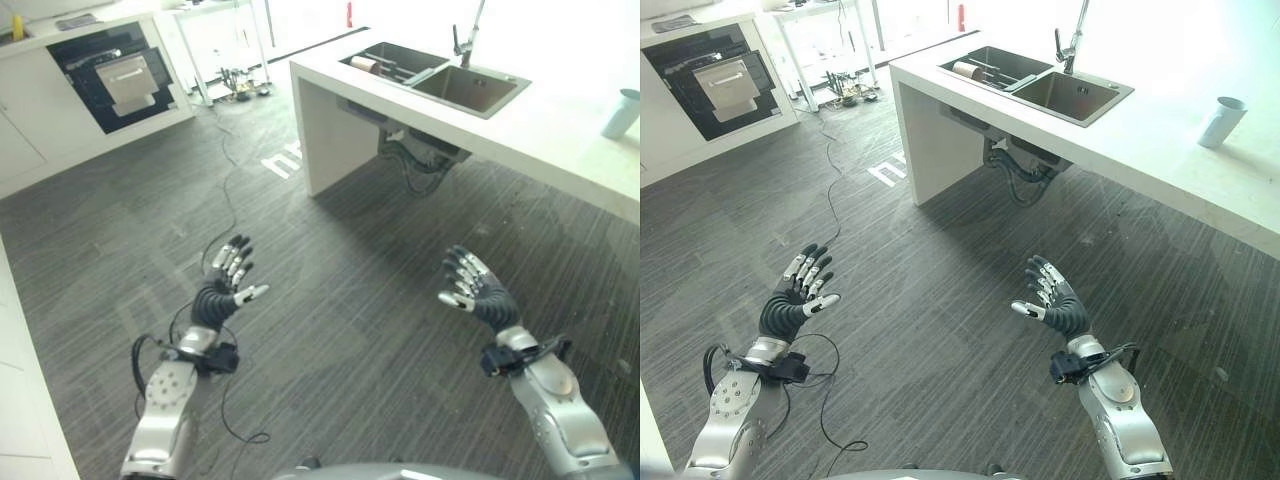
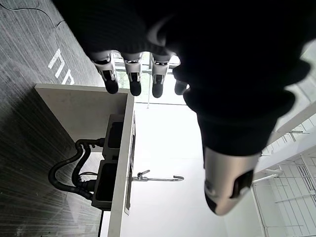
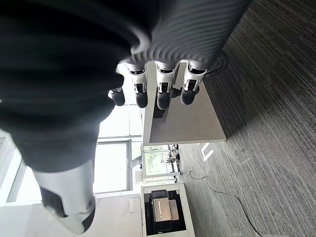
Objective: Place the dishes in the dishwasher.
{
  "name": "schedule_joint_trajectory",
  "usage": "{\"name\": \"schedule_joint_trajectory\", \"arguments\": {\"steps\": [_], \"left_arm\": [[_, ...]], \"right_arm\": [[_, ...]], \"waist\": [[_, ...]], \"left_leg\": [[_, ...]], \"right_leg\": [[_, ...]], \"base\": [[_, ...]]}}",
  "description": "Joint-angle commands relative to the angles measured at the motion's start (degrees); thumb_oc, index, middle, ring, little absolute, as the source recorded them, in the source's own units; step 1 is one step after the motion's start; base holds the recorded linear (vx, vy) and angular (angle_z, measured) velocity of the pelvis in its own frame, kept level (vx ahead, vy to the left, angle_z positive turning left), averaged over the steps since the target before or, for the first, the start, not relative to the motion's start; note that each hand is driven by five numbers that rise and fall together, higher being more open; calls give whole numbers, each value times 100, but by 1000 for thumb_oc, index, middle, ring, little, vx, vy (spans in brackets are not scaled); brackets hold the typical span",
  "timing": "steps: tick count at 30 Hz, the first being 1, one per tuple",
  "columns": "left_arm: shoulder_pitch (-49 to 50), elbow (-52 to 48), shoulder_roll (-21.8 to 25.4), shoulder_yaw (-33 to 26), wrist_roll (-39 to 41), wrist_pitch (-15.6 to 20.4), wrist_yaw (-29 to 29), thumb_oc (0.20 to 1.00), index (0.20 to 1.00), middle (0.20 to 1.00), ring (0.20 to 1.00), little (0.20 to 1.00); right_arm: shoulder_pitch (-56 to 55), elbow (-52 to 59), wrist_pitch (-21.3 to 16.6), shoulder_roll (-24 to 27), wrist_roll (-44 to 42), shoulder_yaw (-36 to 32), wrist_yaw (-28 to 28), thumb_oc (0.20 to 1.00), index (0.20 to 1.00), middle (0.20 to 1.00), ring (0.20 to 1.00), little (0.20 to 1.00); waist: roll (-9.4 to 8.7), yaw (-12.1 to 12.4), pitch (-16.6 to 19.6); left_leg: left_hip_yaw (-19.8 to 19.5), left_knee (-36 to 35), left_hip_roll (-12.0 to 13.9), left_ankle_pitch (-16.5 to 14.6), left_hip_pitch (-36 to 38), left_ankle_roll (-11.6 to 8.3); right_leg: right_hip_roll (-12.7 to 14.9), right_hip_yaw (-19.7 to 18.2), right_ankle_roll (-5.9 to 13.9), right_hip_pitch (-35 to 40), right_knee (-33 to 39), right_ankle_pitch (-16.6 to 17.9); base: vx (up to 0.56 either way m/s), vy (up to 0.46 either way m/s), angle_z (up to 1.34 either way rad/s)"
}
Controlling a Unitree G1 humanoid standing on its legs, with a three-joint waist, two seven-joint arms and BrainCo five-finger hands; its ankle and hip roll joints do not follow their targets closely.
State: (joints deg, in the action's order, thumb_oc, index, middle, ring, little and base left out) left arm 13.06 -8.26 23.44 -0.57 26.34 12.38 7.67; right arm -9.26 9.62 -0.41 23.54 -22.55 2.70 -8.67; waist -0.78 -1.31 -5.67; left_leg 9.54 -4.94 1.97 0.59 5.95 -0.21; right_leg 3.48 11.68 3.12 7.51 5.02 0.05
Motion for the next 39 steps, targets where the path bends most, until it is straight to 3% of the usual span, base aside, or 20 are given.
{"name": "schedule_joint_trajectory", "arguments": {"steps": [1, 9, 12, 13, 15, 17, 19, 20, 21, 22, 23, 25, 28, 31, 32, 33, 34, 35, 37, 39], "left_arm": [[-224, -70, 340, -315, 127, 199, 46, 1000, 1000, 1000, 1000, 1000], [-399, -45, 369, -331, 412, 305, 122, 1000, 1000, 1000, 1000, 1000], [-195, -114, 291, -457, 635, 340, 160, 1000, 1000, 1000, 1000, 1000], [-176, -107, 287, -450, 686, 304, 140, 1000, 1000, 1000, 1000, 1000], [-79, -12, 244, -430, 771, 352, 220, 1000, 1000, 1000, 1000, 1000], [63, 6, 197, -415, 686, 440, 290, 1000, 1000, 1000, 1000, 1000], [103, 40, 176, -353, 633, 451, 302, 1000, 1000, 1000, 1000, 1000], [258, -34, 175, -276, 676, 487, 213, 1000, 1000, 1000, 1000, 1000], [380, -108, 107, -295, 735, 504, 197, 1000, 1000, 1000, 1000, 1000], [412, -201, 98, -347, 669, 420, 197, 1000, 1000, 1000, 1000, 1000], [108, -151, 252, -377, 636, 205, 417, 1000, 1000, 1000, 1000, 1000], [-3, -135, 272, -343, 530, 190, 497, 1000, 1000, 1000, 1000, 1000], [-26, -213, 275, -404, 504, -21, 627, 1000, 1000, 1000, 1000, 1000], [109, -245, 313, -401, 390, -31, 658, 1000, 1000, 1000, 1000, 1000], [119, -252, 263, -331, 295, 8, 552, 1000, 1000, 1000, 1000, 1000], [93, -287, 318, -300, 345, -28, 554, 1000, 1000, 1000, 1000, 1000], [66, -305, 357, -311, 413, -94, 634, 1000, 1000, 1000, 1000, 1000], [62, -294, 373, -316, 438, -96, 657, 1000, 1000, 1000, 1000, 1000], [61, -372, 436, -246, 473, -150, 676, 1000, 1000, 1000, 1000, 1000], [-20, -306, 463, 13, 365, -29, 644, 1000, 1000, 1000, 1000, 1000]], "right_arm": [[205, 411, -299, 119, -6, -136, -85, 1000, 1000, 1000, 1000, 1000], [273, 389, -369, 145, -28, -16, -88, 1000, 1000, 1000, 1000, 1000], [107, 429, -451, 213, -192, -187, -501, 1000, 1000, 1000, 1000, 1000], [94, 451, -436, 251, -225, -189, -534, 1000, 1000, 1000, 1000, 1000], [107, 393, -483, 363, -314, -209, -701, 1000, 1000, 1000, 1000, 1000], [70, 340, -519, 412, -398, -273, -861, 1000, 1000, 1000, 1000, 1000], [83, 251, -571, 406, -366, -261, -897, 1000, 1000, 1000, 1000, 1000], [-44, 223, -695, 456, -195, -342, -933, 1000, 1000, 1000, 1000, 1000], [-115, 271, -727, 632, -156, -421, -987, 1000, 1000, 1000, 1000, 1000], [-203, 369, -650, 626, -257, -533, -1072, 1000, 1000, 1000, 1000, 1000], [-228, 440, -473, 409, -393, -557, -900, 1000, 1000, 1000, 1000, 1000], [-198, 502, -436, 254, -242, -499, -797, 1000, 1000, 1000, 1000, 1000], [-250, 615, -422, 146, -229, -477, -724, 1000, 1000, 1000, 1000, 1000], [-362, 631, -446, 24, -296, -387, -711, 1000, 1000, 1000, 1000, 1000], [-364, 591, -471, 13, -230, -240, -708, 1000, 1000, 1000, 1000, 1000], [-437, 576, -494, 109, -283, -220, -677, 1000, 1000, 1000, 1000, 1000], [-480, 604, -455, 161, -367, -288, -649, 1000, 1000, 1000, 1000, 1000], [-494, 581, -483, 180, -386, -309, -655, 1000, 1000, 1000, 1000, 1000], [-527, 551, -549, 281, -512, -351, -570, 1000, 1000, 1000, 1000, 1000], [-483, 551, -600, 334, -531, -304, -353, 1000, 1000, 1000, 1000, 1000]], "waist": [[6, -38, 174], [21, -122, 136], [-20, -154, 45], [-48, -146, 0], [-204, -76, -189], [-252, 1, -330], [-150, 35, -427], [63, 116, -519], [53, 135, -501], [27, 118, -415], [-121, 248, -213], [-171, 264, -159], [-144, 356, -48], [-50, 408, 33], [50, 332, 27], [38, 223, -13], [-18, 154, -76], [-36, 124, -102], [-50, -58, -205], [-43, -328, -275]], "left_leg": [[26, -6, 319, -200, 179, -269], [26, -6, 452, -138, 191, -338], [94, -6, 623, 34, 282, -485], [103, 172, 626, 85, 226, -511], [50, 1723, 628, 162, -432, -532], [-91, 2537, 579, 240, -1041, -504], [205, 1443, 667, 477, -1157, -549], [34, -6, 883, 1274, -1285, -729], [-18, -6, 926, 1155, -1330, -741], [178, -5, 899, 969, -1180, -661], [134, -6, 454, 636, -967, -328], [70, -6, 275, 497, -838, -204], [-96, -6, 58, 371, -752, -38], [-268, 35, -150, 199, -551, 160], [-290, -6, -162, 114, -363, 210], [-388, -6, -232, 100, -269, 196], [-471, -6, -278, 38, -128, 157], [-472, -6, -280, 12, -77, 135], [-510, -6, -270, -135, 117, 72], [-664, -6, -309, -338, 379, 57]], "right_leg": [[331, 54, 435, -64, -2, 149], [170, -3, 328, 0, -2, 51], [-78, -199, 165, 9, -2, 1], [-97, -257, 131, 12, -2, 11], [-58, -321, -11, 18, -2, 59], [-53, -319, -81, 63, -29, 75], [-92, -297, 26, 229, -30, -87], [-94, -290, 91, 648, -2, -382], [25, -297, 139, 785, -2, -475], [224, -200, 272, 882, -79, -501], [622, -22, 658, 962, -475, -370], [881, 37, 792, 666, -964, 74], [1105, 33, 759, 437, -1700, 236], [1089, -43, 647, 111, -2946, 586], [910, -145, 567, -498, -3424, 581], [419, -48, 440, -829, -3026, 132], [312, 243, 405, -858, -2296, 98], [300, 300, 407, -903, -2008, 105], [186, 183, 475, -1091, -1067, 291], [175, -209, 593, -1614, -418, 889]], "base": [[-7, -42, 0], [2, -163, 2], [69, -253, 12], [27, -233, 0], [34, -249, -8], [145, -100, -16], [524, 357, -1], [979, 923, 9], [1147, 1097, -94], [1173, 1064, -99], [956, 816, -115], [584, 513, 9], [356, 307, 46], [397, 324, 45], [415, 242, 21], [557, 144, 20], [497, -8, 35], [417, -112, 58], [364, -142, 61], [419, -183, 61]]}}
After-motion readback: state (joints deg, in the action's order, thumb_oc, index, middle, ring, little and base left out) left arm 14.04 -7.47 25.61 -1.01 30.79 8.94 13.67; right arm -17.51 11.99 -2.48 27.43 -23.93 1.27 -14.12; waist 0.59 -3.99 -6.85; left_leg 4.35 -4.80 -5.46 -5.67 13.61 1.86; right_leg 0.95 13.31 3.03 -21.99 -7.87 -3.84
